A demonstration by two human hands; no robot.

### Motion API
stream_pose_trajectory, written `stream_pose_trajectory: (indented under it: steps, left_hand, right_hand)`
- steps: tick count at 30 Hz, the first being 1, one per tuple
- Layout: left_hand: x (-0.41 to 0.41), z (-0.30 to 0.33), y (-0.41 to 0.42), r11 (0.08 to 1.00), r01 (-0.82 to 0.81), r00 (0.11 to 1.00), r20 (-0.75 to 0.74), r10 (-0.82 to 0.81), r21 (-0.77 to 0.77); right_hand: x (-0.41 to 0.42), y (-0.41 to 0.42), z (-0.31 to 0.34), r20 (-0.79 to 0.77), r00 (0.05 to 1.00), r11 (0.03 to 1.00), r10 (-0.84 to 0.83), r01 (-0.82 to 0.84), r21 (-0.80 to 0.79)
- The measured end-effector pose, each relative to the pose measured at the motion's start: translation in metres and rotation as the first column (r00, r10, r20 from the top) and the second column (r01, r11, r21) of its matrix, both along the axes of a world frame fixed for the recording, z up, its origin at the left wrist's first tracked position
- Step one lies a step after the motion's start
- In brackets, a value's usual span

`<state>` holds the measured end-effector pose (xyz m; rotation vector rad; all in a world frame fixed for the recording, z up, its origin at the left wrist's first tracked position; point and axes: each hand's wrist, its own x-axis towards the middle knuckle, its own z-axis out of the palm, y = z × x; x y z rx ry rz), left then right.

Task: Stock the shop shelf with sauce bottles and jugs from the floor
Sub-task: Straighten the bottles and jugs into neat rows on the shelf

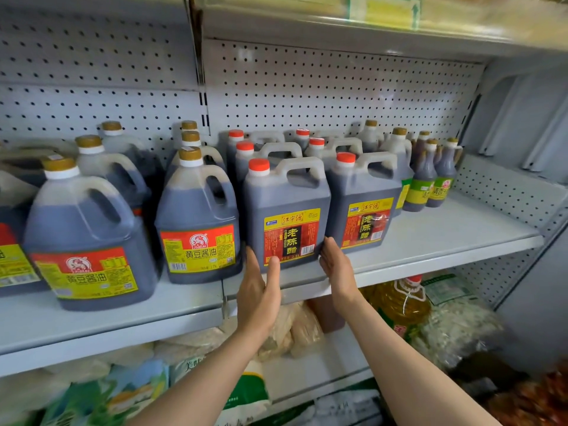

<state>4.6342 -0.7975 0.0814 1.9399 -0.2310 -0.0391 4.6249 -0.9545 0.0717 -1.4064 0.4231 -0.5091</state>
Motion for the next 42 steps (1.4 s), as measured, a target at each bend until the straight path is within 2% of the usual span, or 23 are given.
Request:
stream_pose_trajectory:
  steps: [8, 10, 13, 16, 17, 19, 20, 22, 25, 29, 31, 35, 37, 40, 42]
  left_hand:
    - [0.001, 0.011, 0.011, 0.999, 0.049, 0.999, -0.020, -0.049, -0.003]
    - [0.001, 0.028, 0.020, 0.999, 0.028, 0.998, 0.061, -0.027, -0.028]
    - [0.008, 0.081, 0.032, 0.986, -0.069, 0.954, 0.278, 0.110, -0.154]
    - [0.042, 0.137, 0.034, 0.963, 0.005, 0.900, 0.420, 0.113, -0.270]
    - [0.059, 0.152, 0.031, 0.968, 0.020, 0.885, 0.454, 0.100, -0.251]
    - [0.093, 0.183, 0.020, 0.993, -0.016, 0.861, 0.503, 0.074, -0.119]
    - [0.108, 0.198, 0.013, 0.998, -0.024, 0.877, 0.478, 0.051, -0.061]
    - [0.135, 0.217, -0.005, 0.999, 0.016, 0.956, 0.294, -0.007, -0.029]
    - [0.170, 0.218, -0.026, 0.997, 0.068, 0.996, 0.059, -0.070, 0.049]
    - [0.192, 0.206, -0.041, 0.993, 0.084, 0.995, -0.066, -0.079, 0.086]
    - [0.192, 0.200, -0.043, 0.991, 0.096, 0.992, -0.089, -0.087, 0.096]
    - [0.201, 0.188, -0.040, 0.981, 0.116, 0.993, -0.049, -0.110, 0.154]
    - [0.206, 0.186, -0.038, 0.989, 0.105, 0.992, -0.083, -0.097, 0.104]
    - [0.206, 0.190, -0.037, 0.995, 0.085, 0.976, -0.196, -0.093, -0.046]
    - [0.205, 0.194, -0.038, 0.994, 0.067, 0.964, -0.251, -0.086, -0.081]
  right_hand:
    - [-0.009, 0.004, 0.011, -0.041, 0.999, 1.000, -0.022, 0.022, -0.012]
    - [-0.018, 0.004, 0.025, -0.044, 0.993, 0.988, -0.114, 0.109, -0.107]
    - [-0.036, 0.004, 0.079, 0.125, 0.951, 0.890, -0.281, 0.308, -0.337]
    - [-0.031, -0.006, 0.144, 0.267, 0.937, 0.834, -0.224, 0.326, -0.446]
    - [-0.022, -0.012, 0.163, 0.275, 0.945, 0.810, -0.177, 0.298, -0.505]
    - [-0.002, -0.024, 0.198, 0.239, 0.967, 0.753, -0.083, 0.218, -0.621]
    - [0.009, -0.027, 0.215, 0.200, 0.980, 0.736, -0.027, 0.155, -0.660]
    - [0.032, -0.031, 0.242, 0.053, 0.997, 0.710, 0.057, -0.003, -0.704]
    - [0.085, -0.042, 0.257, -0.201, 0.978, 0.672, 0.063, -0.190, -0.716]
    - [0.135, -0.052, 0.247, -0.459, 0.870, 0.762, 0.178, -0.417, -0.495]
    - [0.144, -0.049, 0.241, -0.477, 0.845, 0.813, 0.243, -0.446, -0.375]
    - [0.154, -0.052, 0.233, -0.467, 0.827, 0.829, 0.315, -0.479, -0.290]
    - [0.159, -0.053, 0.231, -0.455, 0.819, 0.826, 0.350, -0.499, -0.262]
    - [0.165, -0.053, 0.229, -0.444, 0.838, 0.830, 0.317, -0.472, -0.297]
    - [0.170, -0.055, 0.228, -0.453, 0.839, 0.830, 0.300, -0.464, -0.309]
